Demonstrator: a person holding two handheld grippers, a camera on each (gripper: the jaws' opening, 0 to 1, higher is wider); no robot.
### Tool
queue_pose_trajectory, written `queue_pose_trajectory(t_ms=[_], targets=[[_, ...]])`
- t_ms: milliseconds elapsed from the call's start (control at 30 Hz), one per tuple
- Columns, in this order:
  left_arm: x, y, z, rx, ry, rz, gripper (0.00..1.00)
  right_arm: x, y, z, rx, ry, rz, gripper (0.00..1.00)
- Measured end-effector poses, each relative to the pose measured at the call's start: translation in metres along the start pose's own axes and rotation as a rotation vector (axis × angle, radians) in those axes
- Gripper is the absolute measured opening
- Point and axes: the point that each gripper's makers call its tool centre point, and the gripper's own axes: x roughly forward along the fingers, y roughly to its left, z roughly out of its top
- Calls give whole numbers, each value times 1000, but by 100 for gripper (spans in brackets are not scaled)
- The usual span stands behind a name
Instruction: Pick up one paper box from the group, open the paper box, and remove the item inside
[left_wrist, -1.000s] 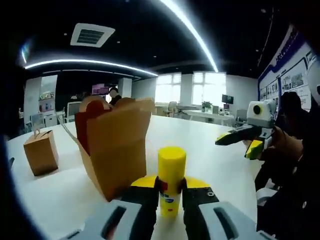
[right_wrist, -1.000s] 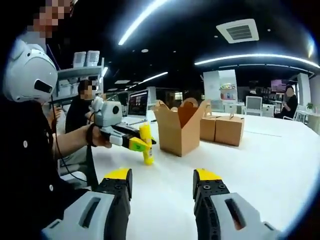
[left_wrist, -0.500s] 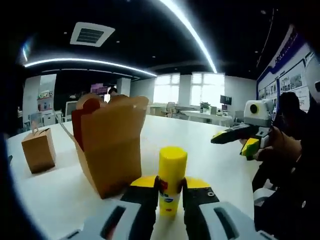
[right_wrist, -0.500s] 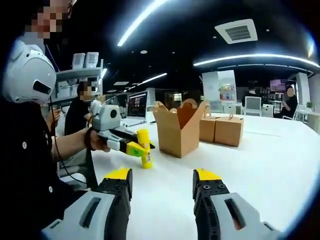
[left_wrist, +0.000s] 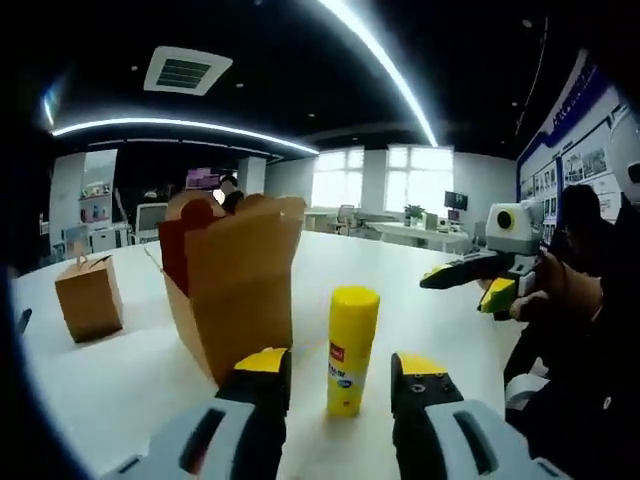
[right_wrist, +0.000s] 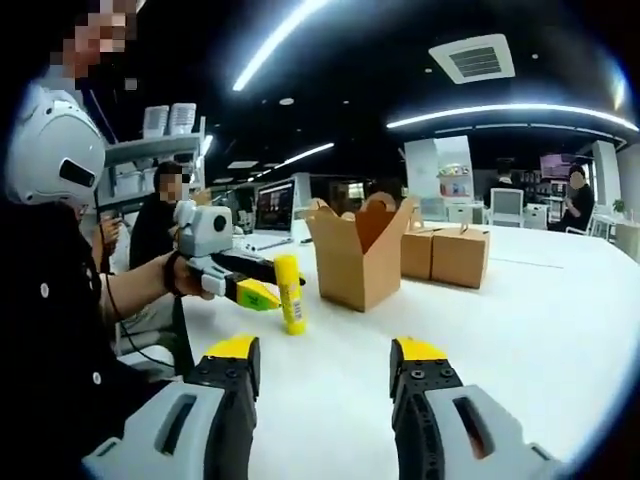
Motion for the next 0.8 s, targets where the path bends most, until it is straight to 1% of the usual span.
queue_pose_trajectory(t_ms=[100,133,300,400,500,667,733,800], targets=[[-20,7,-4,4,12,36,46,1,-2,0,-7,12,-4,56],[-22,7,-5,5,14,41,47,1,-3,1,-11,17,-8,56],[-65,24,-12,-10,60,141,49,-1,-8,4,-44,46,-18,58],[-89,30,-14,-17,78,175,49,-4,-10,8,-59,59,-25,59],[-114,34,-12,-33,81,209,49,-6,-10,10,-73,73,-26,60],[-140,43,-15,-32,117,259,49,-14,-7,12,-109,106,-15,61],[-148,46,-16,-35,130,272,49,-18,-5,14,-102,116,-1,62],[-155,47,-17,-43,143,278,49,-22,-4,14,-121,138,1,62]])
